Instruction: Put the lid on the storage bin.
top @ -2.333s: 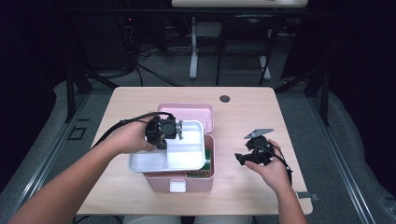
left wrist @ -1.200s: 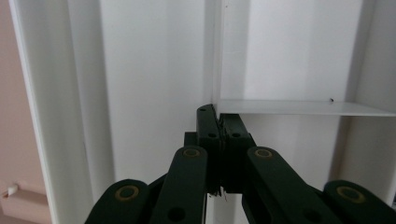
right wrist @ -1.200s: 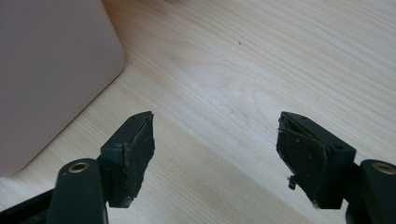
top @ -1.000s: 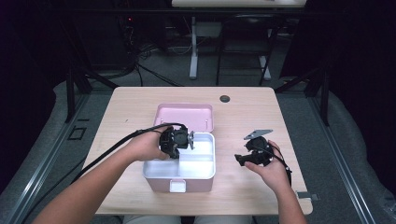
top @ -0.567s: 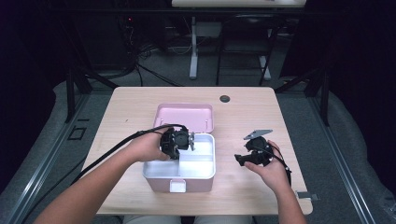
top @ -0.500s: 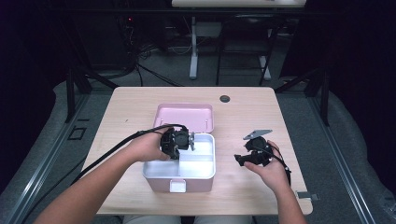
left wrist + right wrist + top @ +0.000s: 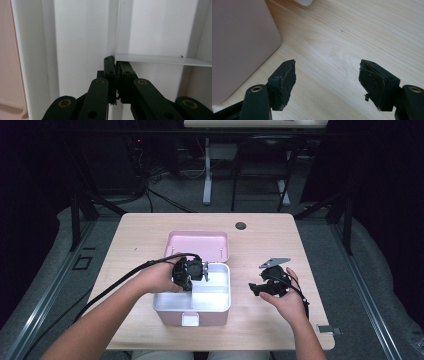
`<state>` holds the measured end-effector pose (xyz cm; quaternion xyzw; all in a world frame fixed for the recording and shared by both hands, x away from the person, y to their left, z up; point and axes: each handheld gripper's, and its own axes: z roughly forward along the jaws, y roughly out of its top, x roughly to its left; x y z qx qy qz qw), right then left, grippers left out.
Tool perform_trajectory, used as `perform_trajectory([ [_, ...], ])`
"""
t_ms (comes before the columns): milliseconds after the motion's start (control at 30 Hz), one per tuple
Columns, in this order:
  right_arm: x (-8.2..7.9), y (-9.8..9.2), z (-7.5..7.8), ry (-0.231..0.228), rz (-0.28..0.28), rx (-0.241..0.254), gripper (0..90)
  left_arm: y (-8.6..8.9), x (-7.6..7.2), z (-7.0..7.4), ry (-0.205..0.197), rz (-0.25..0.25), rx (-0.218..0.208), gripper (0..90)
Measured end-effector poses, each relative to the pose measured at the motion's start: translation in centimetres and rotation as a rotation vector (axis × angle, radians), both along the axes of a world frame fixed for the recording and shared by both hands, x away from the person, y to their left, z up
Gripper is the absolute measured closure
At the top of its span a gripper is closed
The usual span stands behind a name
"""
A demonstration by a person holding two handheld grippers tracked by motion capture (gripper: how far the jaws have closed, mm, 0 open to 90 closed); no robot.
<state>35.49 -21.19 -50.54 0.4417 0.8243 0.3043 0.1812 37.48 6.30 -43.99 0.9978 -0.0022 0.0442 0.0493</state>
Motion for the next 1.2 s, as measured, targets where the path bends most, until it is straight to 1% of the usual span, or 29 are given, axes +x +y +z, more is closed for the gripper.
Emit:
perform_trajectory([
  [100,0.1,0.2,0.2,-0.014,0.016,0.020,29.4,0.0,0.0,0.0,0.002,0.004,0.000,87.1],
  [133,0.2,0.5,0.2,-0.027,0.030,0.018,29.4,0.0,0.0,0.0,0.000,0.005,0.001,87.1],
  [200,0.4,1.0,0.2,-0.033,0.033,0.011,29.4,0.0,0.0,0.0,-0.003,0.005,-0.001,87.0],
  [233,0.6,1.4,0.3,-0.025,0.033,0.010,29.5,0.0,0.0,0.0,-0.003,0.005,-0.001,87.0],
  [267,0.8,1.6,0.3,-0.029,0.038,0.004,29.6,0.0,0.0,0.0,-0.002,0.005,-0.001,87.0],
  [300,1.0,2.0,0.5,-0.019,0.041,-0.003,31.7,0.0,0.0,0.0,-0.003,0.005,-0.001,87.0],
  [333,1.3,2.2,0.7,-0.021,0.053,-0.007,34.3,0.0,0.0,0.0,-0.007,0.005,-0.002,87.0],
  [433,2.0,2.5,1.6,-0.033,0.029,0.025,38.8,0.1,-0.1,0.0,-0.011,0.004,-0.002,86.9],
  [500,2.5,2.4,2.3,-0.028,0.013,0.069,41.2,0.1,-0.2,0.0,-0.017,0.004,-0.001,86.8],
  [567,2.9,2.3,3.0,-0.022,0.006,0.096,42.7,0.0,-0.2,0.0,-0.017,0.003,-0.001,86.5],
  [733,3.7,2.5,4.3,0.012,-0.003,0.125,43.0,0.0,-0.3,0.0,-0.020,0.004,-0.002,86.4],
  [867,4.4,2.6,4.8,0.011,-0.012,0.116,43.5,0.0,-0.2,0.0,-0.018,0.003,-0.001,86.5],
  [967,5.0,2.7,5.0,0.009,-0.024,0.092,43.8,0.0,-0.2,0.0,-0.015,0.003,0.000,86.5],
  [1100,5.7,3.1,5.0,0.010,-0.038,0.090,44.2,0.0,-0.1,0.0,-0.009,0.003,-0.002,86.7],
  [1167,6.1,3.3,5.2,0.012,-0.049,0.100,45.1,0.0,-0.1,0.0,-0.006,0.003,-0.001,86.7],
  [1200,6.3,3.5,5.3,0.023,-0.054,0.108,45.6,0.0,-0.1,0.0,-0.009,0.002,-0.002,86.7],
])
